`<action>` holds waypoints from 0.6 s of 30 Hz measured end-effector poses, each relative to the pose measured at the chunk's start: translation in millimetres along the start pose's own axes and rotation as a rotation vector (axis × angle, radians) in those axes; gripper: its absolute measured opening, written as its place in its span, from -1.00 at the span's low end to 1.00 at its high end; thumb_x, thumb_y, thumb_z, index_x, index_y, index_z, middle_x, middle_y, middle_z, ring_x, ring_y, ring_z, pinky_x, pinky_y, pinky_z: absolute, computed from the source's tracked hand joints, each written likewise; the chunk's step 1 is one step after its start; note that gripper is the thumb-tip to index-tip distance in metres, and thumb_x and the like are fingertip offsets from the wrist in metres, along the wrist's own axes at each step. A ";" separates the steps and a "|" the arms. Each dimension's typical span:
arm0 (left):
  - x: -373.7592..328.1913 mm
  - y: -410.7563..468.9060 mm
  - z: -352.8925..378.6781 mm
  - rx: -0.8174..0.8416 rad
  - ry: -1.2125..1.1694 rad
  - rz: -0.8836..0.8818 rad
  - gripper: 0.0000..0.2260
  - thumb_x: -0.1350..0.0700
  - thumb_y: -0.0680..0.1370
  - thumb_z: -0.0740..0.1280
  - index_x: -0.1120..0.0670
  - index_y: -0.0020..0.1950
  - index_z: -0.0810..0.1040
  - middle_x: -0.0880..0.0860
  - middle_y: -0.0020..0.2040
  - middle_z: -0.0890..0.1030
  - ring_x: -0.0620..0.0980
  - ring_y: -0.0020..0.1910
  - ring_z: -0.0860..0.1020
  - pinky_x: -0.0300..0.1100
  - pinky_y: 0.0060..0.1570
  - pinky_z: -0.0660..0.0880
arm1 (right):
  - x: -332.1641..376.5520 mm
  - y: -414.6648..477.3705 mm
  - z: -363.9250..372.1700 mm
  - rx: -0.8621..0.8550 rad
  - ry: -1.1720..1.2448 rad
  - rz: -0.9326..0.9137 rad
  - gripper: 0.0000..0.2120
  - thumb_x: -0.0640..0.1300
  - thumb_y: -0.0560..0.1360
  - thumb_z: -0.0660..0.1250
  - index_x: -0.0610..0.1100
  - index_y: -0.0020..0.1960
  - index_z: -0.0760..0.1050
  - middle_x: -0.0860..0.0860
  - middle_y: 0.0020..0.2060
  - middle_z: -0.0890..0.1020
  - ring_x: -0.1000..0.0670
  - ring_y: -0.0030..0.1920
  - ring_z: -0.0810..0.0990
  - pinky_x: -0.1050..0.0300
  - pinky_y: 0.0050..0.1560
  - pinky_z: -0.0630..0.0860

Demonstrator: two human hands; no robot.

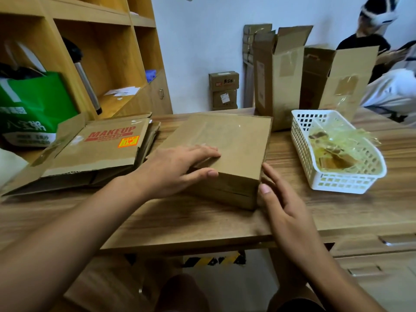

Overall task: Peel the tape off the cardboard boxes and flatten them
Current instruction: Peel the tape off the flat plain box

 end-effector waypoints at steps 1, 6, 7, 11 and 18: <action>-2.6 -1.4 1.5 -0.002 0.014 -0.006 -0.35 -0.48 0.52 -0.10 -0.25 0.53 0.29 -0.23 0.52 0.35 -0.17 0.48 0.33 0.03 0.38 0.42 | -0.3 -5.0 3.9 0.019 0.007 -0.003 -0.55 0.03 0.65 0.22 0.09 0.53 0.32 0.25 0.42 0.45 0.30 0.44 0.35 0.23 0.45 0.30; -19.9 -3.5 13.0 0.015 0.033 0.042 -0.33 -0.42 0.56 -0.12 -0.18 0.61 0.17 -0.16 0.61 0.19 -0.23 0.58 0.09 -0.24 0.53 -0.01 | 6.6 -26.5 21.9 0.128 -0.074 -0.046 -0.43 0.22 0.57 0.16 0.16 0.56 0.24 0.29 0.54 0.22 0.34 0.52 0.15 0.33 0.50 0.15; -22.4 -3.4 14.8 0.019 0.034 0.047 -0.34 -0.41 0.57 -0.12 -0.19 0.62 0.15 -0.17 0.62 0.16 -0.25 0.59 0.06 -0.23 0.55 -0.03 | 8.0 -29.5 24.1 0.155 -0.084 -0.053 -0.45 0.20 0.57 0.17 0.19 0.55 0.24 0.31 0.55 0.19 0.36 0.51 0.12 0.43 0.46 0.11; -28.0 -1.3 18.6 0.035 0.012 0.045 -0.36 -0.43 0.56 -0.15 -0.25 0.61 0.09 -0.21 0.62 0.12 -0.28 0.59 0.00 -0.17 0.58 -0.05 | 11.2 -30.7 22.1 0.217 -0.082 -0.104 -0.53 0.04 0.59 0.21 0.18 0.49 0.34 0.31 0.50 0.28 0.28 0.51 0.22 0.30 0.45 0.22; -20.0 -0.5 16.7 0.009 -0.153 -0.003 -0.44 -0.30 0.57 -0.04 -0.25 0.55 0.27 -0.27 0.57 0.23 -0.37 0.54 0.08 -0.16 0.57 -0.05 | -17.8 -0.5 -10.2 -0.025 0.128 0.063 -0.58 -0.42 0.61 0.17 0.09 0.16 0.47 0.09 0.12 0.66 0.08 0.20 0.62 -0.13 0.26 0.56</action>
Point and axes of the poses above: each hand's wrist, its own y-axis towards the middle knuckle, its own z-axis out of the palm, x = y × z, the point moved 3 cm from there along y, towards the middle knuckle
